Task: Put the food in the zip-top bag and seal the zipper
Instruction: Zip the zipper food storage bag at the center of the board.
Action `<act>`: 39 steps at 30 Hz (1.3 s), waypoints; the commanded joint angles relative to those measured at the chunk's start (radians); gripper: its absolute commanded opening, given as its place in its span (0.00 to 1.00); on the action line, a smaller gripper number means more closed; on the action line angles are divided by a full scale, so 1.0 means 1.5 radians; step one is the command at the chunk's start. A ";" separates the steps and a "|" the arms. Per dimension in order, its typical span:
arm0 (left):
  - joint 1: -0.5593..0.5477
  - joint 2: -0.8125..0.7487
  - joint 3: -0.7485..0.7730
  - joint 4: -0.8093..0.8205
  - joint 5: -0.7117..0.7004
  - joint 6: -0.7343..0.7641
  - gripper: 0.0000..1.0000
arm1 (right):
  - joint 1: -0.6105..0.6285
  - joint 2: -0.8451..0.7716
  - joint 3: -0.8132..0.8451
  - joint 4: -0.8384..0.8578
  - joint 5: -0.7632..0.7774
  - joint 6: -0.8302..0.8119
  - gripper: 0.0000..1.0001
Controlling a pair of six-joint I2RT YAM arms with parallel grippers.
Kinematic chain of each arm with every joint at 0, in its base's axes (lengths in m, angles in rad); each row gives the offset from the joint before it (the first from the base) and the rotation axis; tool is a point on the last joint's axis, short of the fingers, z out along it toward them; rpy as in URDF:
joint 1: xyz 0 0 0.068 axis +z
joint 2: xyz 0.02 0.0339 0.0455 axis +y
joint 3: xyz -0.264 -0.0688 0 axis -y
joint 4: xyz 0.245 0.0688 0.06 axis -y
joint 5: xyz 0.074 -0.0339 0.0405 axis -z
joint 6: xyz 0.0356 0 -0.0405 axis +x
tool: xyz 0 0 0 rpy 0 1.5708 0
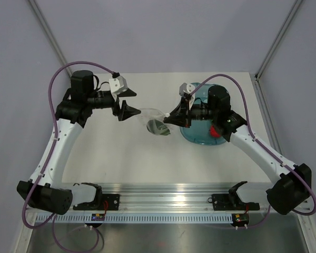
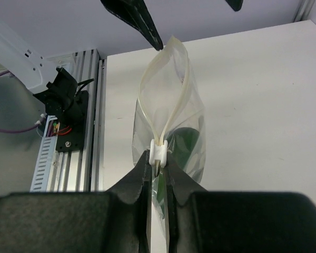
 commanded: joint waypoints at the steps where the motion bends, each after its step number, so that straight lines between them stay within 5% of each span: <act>1: -0.008 0.014 0.105 -0.007 0.113 0.007 0.76 | 0.004 0.022 0.074 -0.121 -0.057 -0.097 0.00; 7: -0.140 0.109 0.253 -0.190 0.041 0.114 0.75 | 0.004 0.053 0.133 -0.206 -0.079 -0.154 0.00; 14: -0.218 0.165 0.280 -0.205 -0.024 0.113 0.72 | 0.004 0.049 0.135 -0.213 -0.077 -0.161 0.00; 25: -0.238 0.206 0.284 -0.222 -0.018 0.106 0.52 | 0.004 0.046 0.131 -0.208 -0.075 -0.159 0.00; 35: -0.256 0.220 0.277 -0.226 -0.013 0.096 0.56 | 0.004 0.050 0.131 -0.205 -0.070 -0.157 0.00; 39: -0.257 0.228 0.279 -0.228 -0.011 0.087 0.43 | 0.004 0.047 0.130 -0.209 -0.066 -0.159 0.00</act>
